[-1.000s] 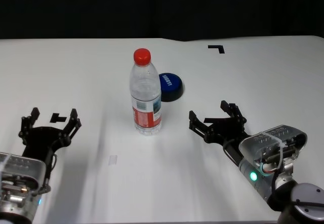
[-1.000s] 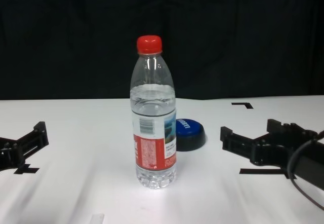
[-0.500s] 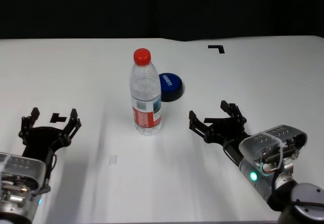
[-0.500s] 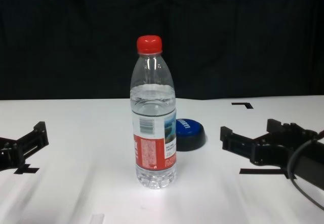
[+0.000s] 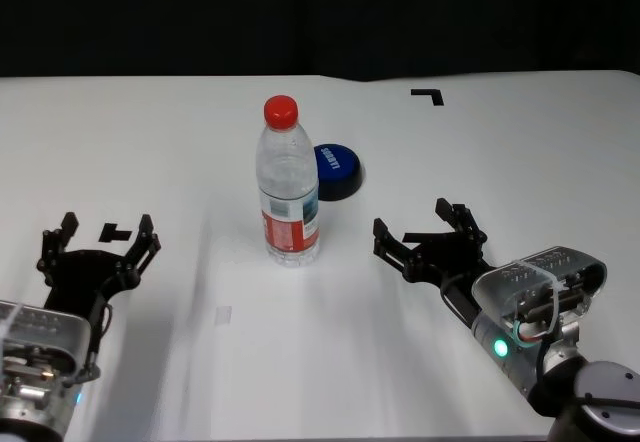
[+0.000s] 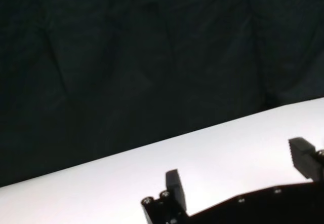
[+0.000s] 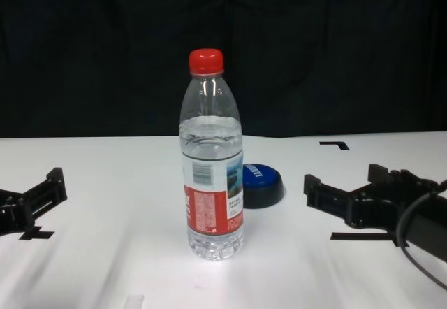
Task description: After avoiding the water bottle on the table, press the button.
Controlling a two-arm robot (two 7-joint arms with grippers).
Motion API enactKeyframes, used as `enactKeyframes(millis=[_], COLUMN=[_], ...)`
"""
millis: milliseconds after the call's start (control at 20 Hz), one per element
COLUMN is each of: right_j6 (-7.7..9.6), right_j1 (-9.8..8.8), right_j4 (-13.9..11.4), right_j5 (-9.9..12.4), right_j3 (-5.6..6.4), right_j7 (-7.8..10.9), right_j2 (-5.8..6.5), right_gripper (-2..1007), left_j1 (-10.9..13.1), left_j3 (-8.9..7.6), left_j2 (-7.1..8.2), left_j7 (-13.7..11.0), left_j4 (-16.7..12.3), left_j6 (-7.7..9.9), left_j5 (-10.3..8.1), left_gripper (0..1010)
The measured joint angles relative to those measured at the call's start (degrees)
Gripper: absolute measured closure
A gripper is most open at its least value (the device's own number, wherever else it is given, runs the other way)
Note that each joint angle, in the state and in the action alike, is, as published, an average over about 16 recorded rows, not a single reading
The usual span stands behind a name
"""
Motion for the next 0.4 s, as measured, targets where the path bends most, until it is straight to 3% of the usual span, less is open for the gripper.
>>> enactKeyframes(millis=[400], right_j6=[0.0], right_j1=[0.0], right_j4=[0.0], right_j5=[0.0], right_j3=[0.0], right_j7=[0.0], right_j2=[0.0], right_gripper=[2], left_j1=[0.0], left_j3=[0.0], left_j2=[0.0], left_j7=[0.0], left_j4=[0.0], left_j6=[0.0], left_j5=[0.0], left_gripper=[7])
